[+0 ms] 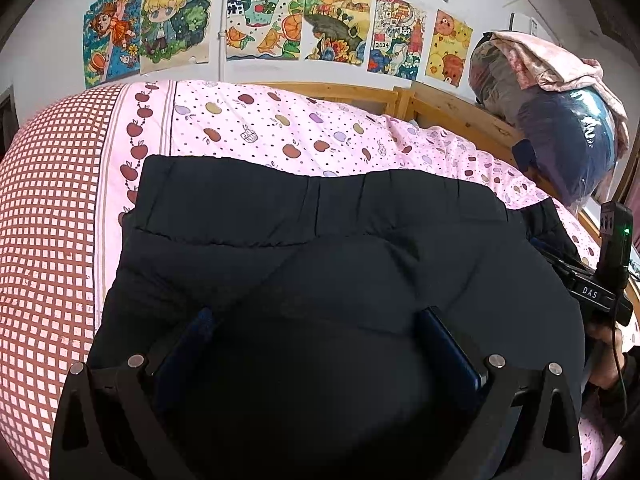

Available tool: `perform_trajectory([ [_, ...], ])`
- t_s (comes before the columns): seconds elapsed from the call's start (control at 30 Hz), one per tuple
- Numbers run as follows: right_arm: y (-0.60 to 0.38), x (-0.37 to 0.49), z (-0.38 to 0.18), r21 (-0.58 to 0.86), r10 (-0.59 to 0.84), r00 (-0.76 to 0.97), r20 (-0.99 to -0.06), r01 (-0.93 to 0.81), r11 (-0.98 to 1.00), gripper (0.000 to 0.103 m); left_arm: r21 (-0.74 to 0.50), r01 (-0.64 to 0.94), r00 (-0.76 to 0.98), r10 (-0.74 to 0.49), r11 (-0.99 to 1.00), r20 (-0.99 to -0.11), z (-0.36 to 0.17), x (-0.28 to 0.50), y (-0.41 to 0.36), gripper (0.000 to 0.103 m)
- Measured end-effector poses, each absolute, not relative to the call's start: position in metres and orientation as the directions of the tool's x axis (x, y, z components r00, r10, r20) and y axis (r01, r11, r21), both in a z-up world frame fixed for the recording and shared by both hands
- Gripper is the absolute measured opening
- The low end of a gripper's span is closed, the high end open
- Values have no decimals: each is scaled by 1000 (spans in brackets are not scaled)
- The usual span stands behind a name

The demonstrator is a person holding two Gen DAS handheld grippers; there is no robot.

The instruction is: Fold large clothes

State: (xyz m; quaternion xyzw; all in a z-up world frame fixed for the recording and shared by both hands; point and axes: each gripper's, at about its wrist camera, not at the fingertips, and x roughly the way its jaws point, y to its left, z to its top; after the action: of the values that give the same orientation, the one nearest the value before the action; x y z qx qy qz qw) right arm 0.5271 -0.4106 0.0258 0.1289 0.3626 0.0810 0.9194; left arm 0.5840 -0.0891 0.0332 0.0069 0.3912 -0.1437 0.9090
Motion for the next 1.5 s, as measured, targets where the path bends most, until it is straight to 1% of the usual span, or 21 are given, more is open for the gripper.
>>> perform_trajectory([
  [0.1,-412,528,26,301,245,726,-642,-55,952,92,-81,255,662,-235,964,-711,38,581,-91,103],
  [0.23,-412,525,28,287,230,729,-645,-49,957,92,-18,220,713,-174,975,-680,51,567,-93,103],
  [0.3,-413,521,37,247,178,743,-645,-18,969,92,-3,224,738,-172,974,-652,60,559,-88,103],
  [0.37,-413,512,51,197,117,766,-632,13,980,92,-13,241,747,-194,971,-636,68,553,-79,103],
  [0.43,-415,505,64,176,107,780,-616,3,984,92,-25,243,747,-203,970,-633,72,549,-69,103],
  [0.5,-419,499,75,151,97,785,-611,-4,989,92,-14,228,748,-185,973,-637,75,546,-57,103],
  [0.67,-439,485,84,119,77,764,-640,0,993,93,-7,189,748,-149,982,-647,73,541,-29,103],
  [0.83,-463,466,84,63,10,761,-649,41,997,93,-67,143,720,-150,988,-677,65,544,-2,103],
  [0.97,-488,457,74,79,-12,732,-682,90,993,93,-156,130,655,-203,979,-728,49,552,13,103],
  [1.07,-500,454,57,103,-17,705,-709,127,987,93,-184,145,627,-234,972,-743,40,555,13,103],
  [1.2,-508,457,28,171,42,661,-749,131,976,94,-265,145,563,-300,953,-770,27,562,19,103],
  [1.27,-507,461,19,174,50,645,-763,130,976,99,-304,138,547,-329,943,-770,21,563,22,103],
  [1.37,-504,461,10,188,65,642,-764,125,974,101,-341,141,520,-362,930,-773,14,563,24,103],
  [1.5,-509,459,-1,260,123,648,-751,118,958,101,-355,146,504,-378,923,-776,9,564,22,103],
])
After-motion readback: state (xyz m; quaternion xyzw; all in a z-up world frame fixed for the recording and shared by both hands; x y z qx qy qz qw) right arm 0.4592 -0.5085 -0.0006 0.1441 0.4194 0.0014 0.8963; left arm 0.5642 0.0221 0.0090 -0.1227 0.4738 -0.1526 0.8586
